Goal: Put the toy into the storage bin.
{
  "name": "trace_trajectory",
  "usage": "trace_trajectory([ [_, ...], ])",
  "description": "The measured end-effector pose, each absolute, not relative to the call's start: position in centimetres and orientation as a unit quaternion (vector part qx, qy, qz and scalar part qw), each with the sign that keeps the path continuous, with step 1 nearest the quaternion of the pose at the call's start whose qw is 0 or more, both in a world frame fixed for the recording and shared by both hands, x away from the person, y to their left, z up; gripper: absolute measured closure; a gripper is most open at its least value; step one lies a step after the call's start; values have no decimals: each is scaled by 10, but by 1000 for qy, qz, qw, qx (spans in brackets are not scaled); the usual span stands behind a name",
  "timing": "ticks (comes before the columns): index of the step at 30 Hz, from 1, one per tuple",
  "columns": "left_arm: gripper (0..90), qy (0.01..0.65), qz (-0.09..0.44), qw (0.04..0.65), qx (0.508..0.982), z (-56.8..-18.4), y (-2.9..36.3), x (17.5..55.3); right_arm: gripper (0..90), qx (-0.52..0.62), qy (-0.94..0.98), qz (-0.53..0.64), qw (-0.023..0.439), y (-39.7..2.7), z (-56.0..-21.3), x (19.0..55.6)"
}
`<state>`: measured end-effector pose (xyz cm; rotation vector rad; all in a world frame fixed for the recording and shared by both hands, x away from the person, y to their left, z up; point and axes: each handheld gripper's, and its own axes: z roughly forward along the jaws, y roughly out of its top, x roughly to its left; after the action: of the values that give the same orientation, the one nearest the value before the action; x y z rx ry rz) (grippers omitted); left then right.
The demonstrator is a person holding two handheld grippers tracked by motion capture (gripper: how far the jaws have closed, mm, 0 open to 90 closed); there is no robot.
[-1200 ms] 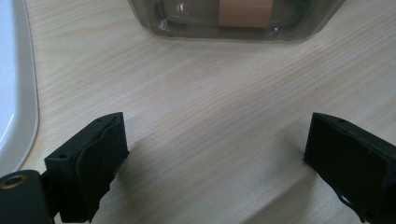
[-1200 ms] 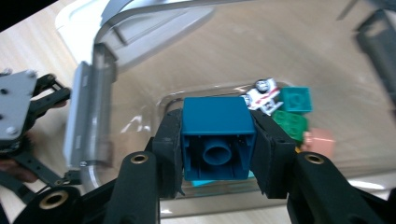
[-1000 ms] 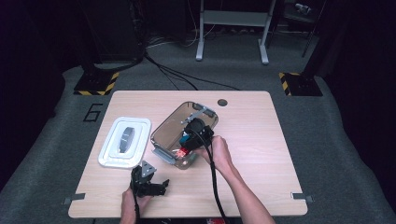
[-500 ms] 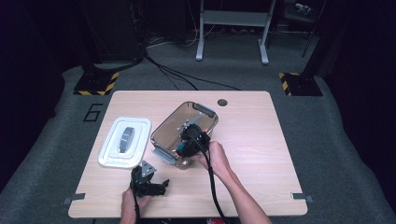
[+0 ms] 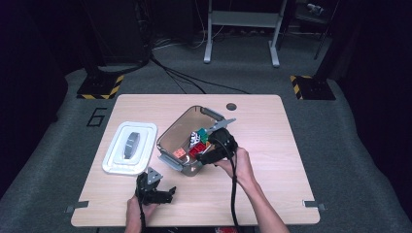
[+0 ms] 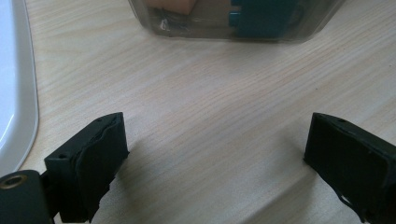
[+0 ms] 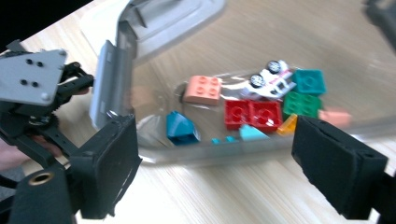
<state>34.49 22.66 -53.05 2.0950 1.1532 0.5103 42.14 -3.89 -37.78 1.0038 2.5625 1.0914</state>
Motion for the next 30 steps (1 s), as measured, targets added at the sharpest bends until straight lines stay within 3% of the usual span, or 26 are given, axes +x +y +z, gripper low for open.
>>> trace_trajectory([
  [14,55,444,196,341,805,-530,227,345,0,413,829,357,127,-114,-421,404],
  [30,57,445,194,343,804,-530,227,345,0,528,761,326,187,-193,-507,381],
])
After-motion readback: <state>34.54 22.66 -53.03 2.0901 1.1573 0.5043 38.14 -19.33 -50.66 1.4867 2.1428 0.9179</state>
